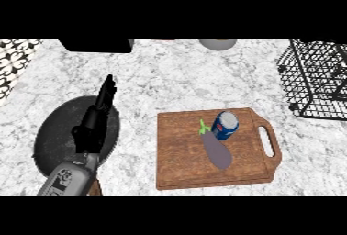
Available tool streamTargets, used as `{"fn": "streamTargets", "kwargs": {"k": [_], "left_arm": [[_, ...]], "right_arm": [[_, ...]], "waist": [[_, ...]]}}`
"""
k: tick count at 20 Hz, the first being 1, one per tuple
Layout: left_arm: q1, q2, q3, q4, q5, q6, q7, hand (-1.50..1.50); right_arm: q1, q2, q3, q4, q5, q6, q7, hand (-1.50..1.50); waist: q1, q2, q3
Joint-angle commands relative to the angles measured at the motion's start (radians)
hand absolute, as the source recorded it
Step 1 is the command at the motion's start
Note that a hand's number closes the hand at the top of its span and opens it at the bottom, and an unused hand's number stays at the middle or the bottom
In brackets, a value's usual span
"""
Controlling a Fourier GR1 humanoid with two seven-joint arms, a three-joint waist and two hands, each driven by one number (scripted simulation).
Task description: Pick the can from the cutting board and place it in the tiered basket
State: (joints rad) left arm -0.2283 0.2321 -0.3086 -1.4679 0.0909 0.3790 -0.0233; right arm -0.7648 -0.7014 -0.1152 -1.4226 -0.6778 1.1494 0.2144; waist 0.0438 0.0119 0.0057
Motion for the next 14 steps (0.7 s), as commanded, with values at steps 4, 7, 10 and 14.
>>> {"fn": "streamTargets", "kwargs": {"k": [4,7,10,14], "left_arm": [[0.028,0.016,0.011,-0.011,-0.005,-0.009,-0.011,0.00],[0.004,0.001,-0.004,-0.042,-0.024,0.013,0.061,0.00],[0.024,-0.003,-0.011,-0.066,-0.042,0.024,0.057,0.00],[0.036,0.023,0.030,-0.073,-0.012,-0.012,0.045,0.00]], "right_arm": [[-0.026,0.082,0.011,-0.215,0.325,0.150,-0.054,-1.50],[0.038,0.116,-0.008,-0.249,0.441,0.193,-0.133,-1.50],[0.062,0.141,0.025,-0.302,0.517,0.182,-0.175,-1.50],[0.064,0.163,0.075,-0.325,0.630,0.155,-0.238,-1.50]], "waist": [[-0.001,0.001,-0.002],[-0.011,0.001,-0.001],[-0.014,-0.003,-0.002],[-0.010,-0.001,-0.003]]}}
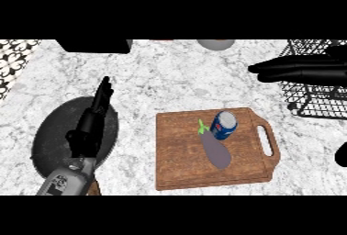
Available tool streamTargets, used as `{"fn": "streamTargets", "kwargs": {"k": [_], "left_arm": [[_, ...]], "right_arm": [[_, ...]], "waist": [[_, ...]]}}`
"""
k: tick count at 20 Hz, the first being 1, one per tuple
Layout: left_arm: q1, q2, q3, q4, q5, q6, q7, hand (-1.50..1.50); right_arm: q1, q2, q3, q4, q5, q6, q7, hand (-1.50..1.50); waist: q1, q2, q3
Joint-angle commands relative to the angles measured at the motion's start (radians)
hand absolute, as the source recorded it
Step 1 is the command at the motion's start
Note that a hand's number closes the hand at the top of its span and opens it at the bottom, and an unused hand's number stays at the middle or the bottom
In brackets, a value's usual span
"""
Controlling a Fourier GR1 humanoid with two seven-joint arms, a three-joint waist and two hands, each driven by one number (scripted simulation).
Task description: Pick the can from the cutting board and place it in the tiered basket
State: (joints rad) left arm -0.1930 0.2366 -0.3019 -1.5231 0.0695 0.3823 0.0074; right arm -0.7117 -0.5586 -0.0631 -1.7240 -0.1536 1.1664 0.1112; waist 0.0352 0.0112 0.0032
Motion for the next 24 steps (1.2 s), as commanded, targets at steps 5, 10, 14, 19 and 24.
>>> {"fn": "streamTargets", "kwargs": {"k": [5,10,14,19,24], "left_arm": [[-0.003,-0.015,0.000,0.014,-0.024,-0.001,0.003,0.00],[0.011,-0.008,0.013,-0.021,-0.020,-0.020,0.026,0.00],[0.004,-0.048,-0.004,0.017,-0.046,-0.006,-0.011,0.00],[0.022,-0.022,0.030,-0.021,-0.043,-0.021,-0.001,0.00],[-0.026,-0.023,0.056,-0.013,-0.036,-0.039,0.043,0.00]], "right_arm": [[-0.004,-0.016,0.118,-0.018,0.222,0.117,-0.171,-1.50],[0.029,-0.037,0.214,-0.028,0.364,0.033,-0.245,-1.50],[0.042,-0.130,0.250,0.019,0.499,-0.054,-0.421,-1.50],[0.074,-0.199,0.339,0.042,0.629,-0.219,-0.583,-1.50],[0.037,-0.197,0.453,0.182,0.744,-0.397,-0.697,-1.50]], "waist": [[-0.005,0.002,-0.001],[-0.009,-0.003,-0.002],[-0.008,0.000,-0.001],[-0.013,-0.004,-0.001],[-0.008,-0.002,-0.002]]}}
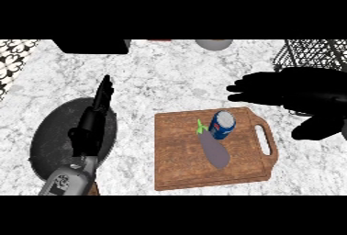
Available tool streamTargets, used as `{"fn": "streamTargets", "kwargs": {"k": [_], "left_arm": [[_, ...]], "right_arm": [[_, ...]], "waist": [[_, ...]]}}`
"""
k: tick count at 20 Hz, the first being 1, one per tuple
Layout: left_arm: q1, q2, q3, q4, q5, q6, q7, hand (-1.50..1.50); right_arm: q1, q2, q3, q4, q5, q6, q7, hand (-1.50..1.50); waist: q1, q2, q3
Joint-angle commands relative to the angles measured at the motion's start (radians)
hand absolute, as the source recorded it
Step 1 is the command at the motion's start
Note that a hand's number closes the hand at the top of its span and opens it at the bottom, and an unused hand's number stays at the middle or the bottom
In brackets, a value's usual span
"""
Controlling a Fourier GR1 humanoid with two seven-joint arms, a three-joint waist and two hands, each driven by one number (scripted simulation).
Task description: Pick the can from the cutting board and place it in the tiered basket
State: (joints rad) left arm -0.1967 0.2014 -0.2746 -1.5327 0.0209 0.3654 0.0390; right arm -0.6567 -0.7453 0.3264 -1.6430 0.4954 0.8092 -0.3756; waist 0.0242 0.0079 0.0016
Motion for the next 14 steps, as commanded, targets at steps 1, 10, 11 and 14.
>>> {"fn": "streamTargets", "kwargs": {"k": [1,10,11,14], "left_arm": [[0.014,0.019,0.036,0.016,0.030,-0.043,-0.027,0.00],[0.043,-0.030,0.021,0.010,-0.041,-0.014,-0.031,0.00],[0.110,0.014,0.034,-0.062,-0.007,-0.057,-0.018,0.00],[0.034,-0.061,0.030,0.020,-0.051,-0.015,-0.022,0.00]], "right_arm": [[-0.030,-0.054,0.040,0.059,0.036,0.013,-0.241,-1.50],[0.009,0.007,0.123,0.177,0.215,-0.265,-0.356,-1.50],[0.005,0.041,0.142,0.213,0.243,-0.287,-0.317,-1.50],[-0.034,0.060,0.099,0.292,0.277,-0.286,-0.333,-1.50]], "waist": [[-0.004,-0.002,-0.001],[-0.016,-0.007,-0.002],[-0.010,-0.007,-0.002],[-0.017,-0.007,-0.002]]}}
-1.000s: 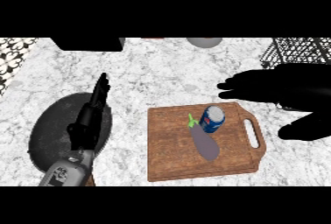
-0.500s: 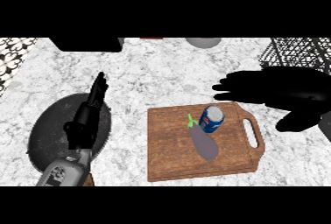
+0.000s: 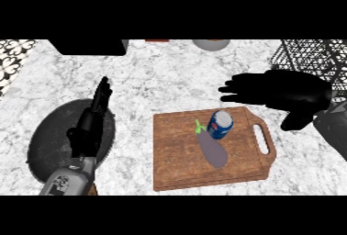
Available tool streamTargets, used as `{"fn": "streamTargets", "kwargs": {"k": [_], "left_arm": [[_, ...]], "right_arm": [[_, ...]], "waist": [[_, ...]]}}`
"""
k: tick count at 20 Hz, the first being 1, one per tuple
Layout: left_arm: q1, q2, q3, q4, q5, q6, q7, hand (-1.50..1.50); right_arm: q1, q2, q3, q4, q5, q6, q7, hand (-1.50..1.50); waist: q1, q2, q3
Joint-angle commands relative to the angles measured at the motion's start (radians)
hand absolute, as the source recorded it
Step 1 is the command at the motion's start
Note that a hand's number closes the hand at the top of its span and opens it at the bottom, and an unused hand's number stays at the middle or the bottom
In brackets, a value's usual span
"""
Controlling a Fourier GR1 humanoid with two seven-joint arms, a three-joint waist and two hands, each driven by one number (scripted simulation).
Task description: Pick the can from the cutting board and place it in the tiered basket
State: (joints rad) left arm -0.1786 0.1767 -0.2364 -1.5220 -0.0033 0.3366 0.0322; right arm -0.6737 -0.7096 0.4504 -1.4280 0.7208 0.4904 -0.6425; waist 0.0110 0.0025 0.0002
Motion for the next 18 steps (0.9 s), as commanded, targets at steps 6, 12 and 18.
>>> {"fn": "streamTargets", "kwargs": {"k": [6,12,18], "left_arm": [[0.036,0.020,0.020,-0.100,-0.012,-0.041,0.080,0.00],[0.011,-0.024,0.050,0.029,-0.024,-0.053,-0.047,0.00],[-0.008,-0.018,0.067,-0.037,-0.037,-0.046,0.042,0.00]], "right_arm": [[-0.051,0.101,0.004,0.142,0.075,0.078,-0.033,-1.50],[-0.055,0.102,-0.011,0.218,0.103,0.028,-0.135,-1.50],[-0.045,0.120,0.024,0.261,0.123,0.019,-0.164,-1.50]], "waist": [[0.003,-0.003,0.000],[-0.006,-0.002,0.000],[-0.006,-0.002,0.000]]}}
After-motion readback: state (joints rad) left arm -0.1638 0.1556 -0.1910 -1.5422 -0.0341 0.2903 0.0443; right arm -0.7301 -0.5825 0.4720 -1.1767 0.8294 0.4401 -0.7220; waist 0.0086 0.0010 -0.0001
